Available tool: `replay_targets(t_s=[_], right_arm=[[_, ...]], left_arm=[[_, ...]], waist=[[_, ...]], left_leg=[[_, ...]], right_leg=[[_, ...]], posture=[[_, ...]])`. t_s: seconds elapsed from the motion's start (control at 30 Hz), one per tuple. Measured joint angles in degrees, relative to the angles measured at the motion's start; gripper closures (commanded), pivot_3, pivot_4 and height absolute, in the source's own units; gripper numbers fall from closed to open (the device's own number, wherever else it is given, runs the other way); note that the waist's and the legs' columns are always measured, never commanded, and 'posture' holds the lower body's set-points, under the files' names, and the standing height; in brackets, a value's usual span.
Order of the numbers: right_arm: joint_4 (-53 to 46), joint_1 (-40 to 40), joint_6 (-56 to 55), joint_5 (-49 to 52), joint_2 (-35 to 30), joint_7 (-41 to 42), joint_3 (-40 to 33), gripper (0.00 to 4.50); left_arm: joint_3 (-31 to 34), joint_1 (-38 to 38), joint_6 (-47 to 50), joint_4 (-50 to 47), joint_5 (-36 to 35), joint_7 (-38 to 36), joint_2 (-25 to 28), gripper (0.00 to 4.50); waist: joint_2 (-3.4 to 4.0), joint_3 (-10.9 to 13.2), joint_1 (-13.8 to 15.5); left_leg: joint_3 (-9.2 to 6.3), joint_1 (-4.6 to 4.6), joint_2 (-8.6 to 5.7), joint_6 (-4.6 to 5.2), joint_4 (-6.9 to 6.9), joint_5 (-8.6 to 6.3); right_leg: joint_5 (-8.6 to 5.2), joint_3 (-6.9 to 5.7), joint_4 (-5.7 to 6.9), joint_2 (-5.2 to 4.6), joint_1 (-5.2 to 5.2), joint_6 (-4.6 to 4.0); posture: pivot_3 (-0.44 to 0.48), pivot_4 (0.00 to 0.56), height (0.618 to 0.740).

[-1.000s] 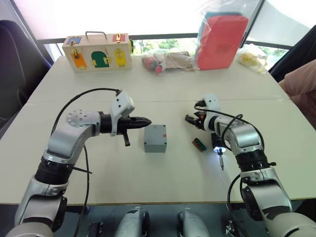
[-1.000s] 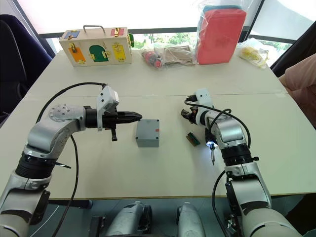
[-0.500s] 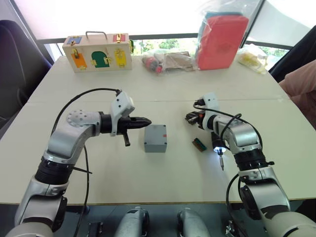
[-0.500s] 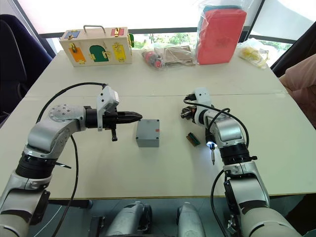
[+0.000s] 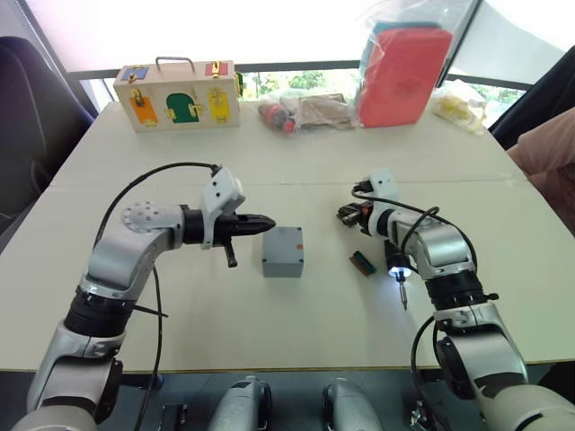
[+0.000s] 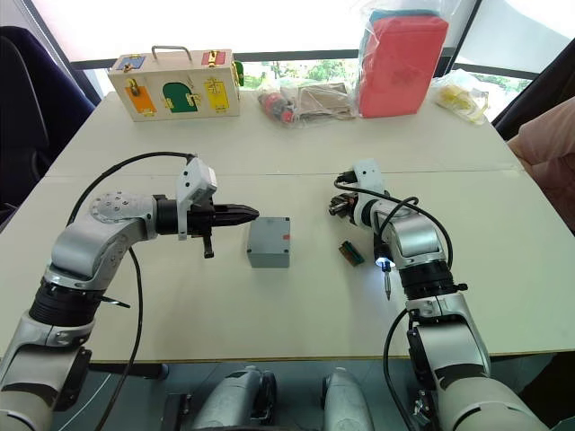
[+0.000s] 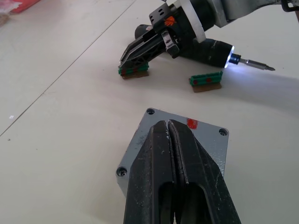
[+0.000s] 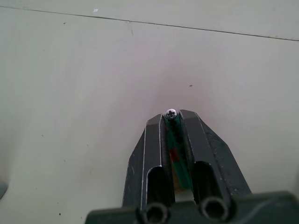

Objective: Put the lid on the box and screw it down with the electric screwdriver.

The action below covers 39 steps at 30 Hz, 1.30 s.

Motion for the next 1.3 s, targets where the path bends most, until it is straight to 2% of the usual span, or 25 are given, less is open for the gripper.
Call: replay_targets(t_s=[0.5,0.6,0.67,0.9,1.23,1.3], right_arm=[[1.88,-0.61,-1.96,-1.33,0.38,-0.03,0.06,4.05],[2.04,-0.60,-2.05,-1.65,0.38,-0.19,0.05,3.33],[1.90,-0.59,-1.97,-1.59,0.39,-0.26,-0.02,2.65],[-5.40,1.20,-0.65,-0.33,-0.85,0.45,-1.58,2.65],[-4.17,2.88,-0.76,-0.37,-0.99,1.58,-1.22,2.65],[-3.37,2.78,-1.12,-0.41,-0.66,1.79,-1.05,3.16]], left_arm=[[-0.38,0.13,0.00,0.00,0.00,0.24,0.00,4.50],[-0.38,0.14,0.01,0.00,-0.01,0.54,0.00,4.50],[-0.38,0.14,0.02,0.00,-0.02,0.70,0.00,4.50],[-0.39,0.33,0.05,-0.04,-0.09,0.95,0.04,4.50],[-0.74,0.34,0.05,-0.03,-0.08,0.94,-0.50,4.50],[-0.99,0.34,0.05,-0.03,-0.09,0.95,-0.48,4.50]], waist=[[0.00,0.00,0.02],[0.00,0.00,-0.01],[0.00,0.00,0.00],[0.00,0.00,0.11],[0.00,0.00,0.02],[0.00,0.00,0.04]], left_leg=[[0.00,0.00,0.00,0.00,0.00,0.00],[0.00,0.00,0.00,0.00,0.00,0.00],[0.00,0.00,0.00,0.00,0.00,0.00],[0.00,0.00,0.00,0.00,0.00,0.00],[0.00,0.00,0.00,0.00,0.00,0.00],[0.00,0.00,0.00,0.00,0.00,0.00]], right_leg=[[0.00,0.00,0.00,0.00,0.00,0.00],[0.00,0.00,0.00,0.00,0.00,0.00],[0.00,0.00,0.00,0.00,0.00,0.00],[0.00,0.00,0.00,0.00,0.01,0.00],[0.00,0.01,0.00,0.00,0.00,0.00],[0.00,0.01,0.00,0.00,0.00,0.00]], posture=[[0.000,0.150,0.740],[0.000,0.150,0.740],[0.000,0.150,0.740],[0.000,0.150,0.740],[0.000,0.150,0.740],[0.000,0.150,0.740]])
